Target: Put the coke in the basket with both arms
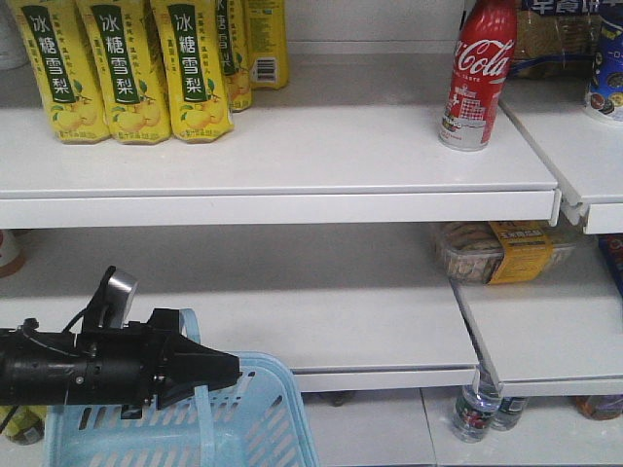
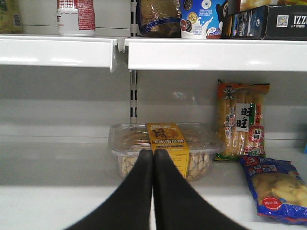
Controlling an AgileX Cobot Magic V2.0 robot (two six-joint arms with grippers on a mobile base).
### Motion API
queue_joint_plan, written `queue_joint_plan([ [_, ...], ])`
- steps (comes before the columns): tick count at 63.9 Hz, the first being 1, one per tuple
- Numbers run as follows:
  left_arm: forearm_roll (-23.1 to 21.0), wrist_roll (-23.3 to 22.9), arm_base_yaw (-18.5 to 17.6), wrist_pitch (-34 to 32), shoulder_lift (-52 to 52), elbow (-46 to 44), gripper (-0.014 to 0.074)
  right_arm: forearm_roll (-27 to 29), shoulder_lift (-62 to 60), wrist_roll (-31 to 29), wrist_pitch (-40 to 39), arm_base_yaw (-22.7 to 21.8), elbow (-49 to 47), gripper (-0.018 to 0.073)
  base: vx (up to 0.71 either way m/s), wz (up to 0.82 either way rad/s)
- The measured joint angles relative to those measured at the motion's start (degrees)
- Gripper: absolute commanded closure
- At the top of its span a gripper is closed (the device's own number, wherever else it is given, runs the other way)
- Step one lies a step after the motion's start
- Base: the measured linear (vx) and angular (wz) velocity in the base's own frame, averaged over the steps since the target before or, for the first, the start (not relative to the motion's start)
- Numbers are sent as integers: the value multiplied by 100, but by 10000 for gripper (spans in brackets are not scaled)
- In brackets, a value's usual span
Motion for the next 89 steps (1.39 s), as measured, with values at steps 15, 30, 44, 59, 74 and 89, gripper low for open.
queue_joint_plan([
  [15,13,-6,0,41,0,0,602,0,0,0,0,0,0,569,2,0],
  [30,13,-17,0,50,0,0,602,0,0,0,0,0,0,569,2,-1],
  [44,19,-22,0,79,0,0,602,0,0,0,0,0,0,569,2,0],
  [59,19,-22,0,79,0,0,602,0,0,0,0,0,0,569,0,2],
  [74,24,-22,0,81,0,0,602,0,0,0,0,0,0,569,0,1],
  [89,28,-22,0,85,0,0,602,0,0,0,0,0,0,569,0,0],
])
